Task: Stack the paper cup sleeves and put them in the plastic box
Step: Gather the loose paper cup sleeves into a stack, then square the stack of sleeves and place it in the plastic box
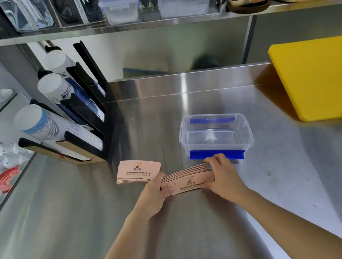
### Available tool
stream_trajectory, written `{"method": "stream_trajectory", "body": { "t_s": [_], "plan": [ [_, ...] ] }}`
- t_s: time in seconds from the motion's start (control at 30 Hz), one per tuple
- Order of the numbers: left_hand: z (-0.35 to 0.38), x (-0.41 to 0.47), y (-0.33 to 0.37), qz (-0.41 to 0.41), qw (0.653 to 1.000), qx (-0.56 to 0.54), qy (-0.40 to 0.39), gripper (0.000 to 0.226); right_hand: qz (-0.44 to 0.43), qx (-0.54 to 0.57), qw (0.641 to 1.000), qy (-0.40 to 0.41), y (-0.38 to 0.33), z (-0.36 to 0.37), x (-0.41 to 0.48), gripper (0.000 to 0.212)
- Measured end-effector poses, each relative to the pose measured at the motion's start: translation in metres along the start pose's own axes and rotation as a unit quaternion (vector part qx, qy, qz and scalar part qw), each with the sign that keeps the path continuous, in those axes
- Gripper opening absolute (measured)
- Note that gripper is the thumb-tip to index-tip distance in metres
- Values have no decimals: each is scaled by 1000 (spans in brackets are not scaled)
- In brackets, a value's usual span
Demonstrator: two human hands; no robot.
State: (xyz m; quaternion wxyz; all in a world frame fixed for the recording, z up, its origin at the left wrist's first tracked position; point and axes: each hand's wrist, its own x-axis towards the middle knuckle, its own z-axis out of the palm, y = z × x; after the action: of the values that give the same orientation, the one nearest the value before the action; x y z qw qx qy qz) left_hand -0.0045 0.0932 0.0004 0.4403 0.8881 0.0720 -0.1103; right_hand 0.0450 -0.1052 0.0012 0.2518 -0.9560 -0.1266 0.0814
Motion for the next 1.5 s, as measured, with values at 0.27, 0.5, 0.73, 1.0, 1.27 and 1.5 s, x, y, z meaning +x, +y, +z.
{"method": "stream_trajectory", "body": {
  "t_s": [0.27, 0.5, 0.73, 1.0, 1.27, 1.5],
  "plan": [
    [2, 6, 1, 16, 999, 14, -34, 11, 64, 172, 975, -122, 14, -1, -1, 54],
    [-2, 9, -2, -1, 998, 1, -55, 17, 53, 201, 972, -106, 18, -1, 3, 25],
    [3, 10, -13, -39, 994, -102, -11, 29, 48, 214, 972, -87, 21, -3, 2, 24],
    [4, 8, -17, -27, 993, -110, 44, 21, 55, 247, 963, -92, 22, 0, 1, 13],
    [-29, 5, -7, -20, 950, -260, 170, 22, 74, 387, 917, -57, -15, 1, 16, 18],
    [-71, 8, -17, -91, 928, -268, 244, 21, 111, 462, 875, -93, -63, 19, 39, 23]
  ]
}}
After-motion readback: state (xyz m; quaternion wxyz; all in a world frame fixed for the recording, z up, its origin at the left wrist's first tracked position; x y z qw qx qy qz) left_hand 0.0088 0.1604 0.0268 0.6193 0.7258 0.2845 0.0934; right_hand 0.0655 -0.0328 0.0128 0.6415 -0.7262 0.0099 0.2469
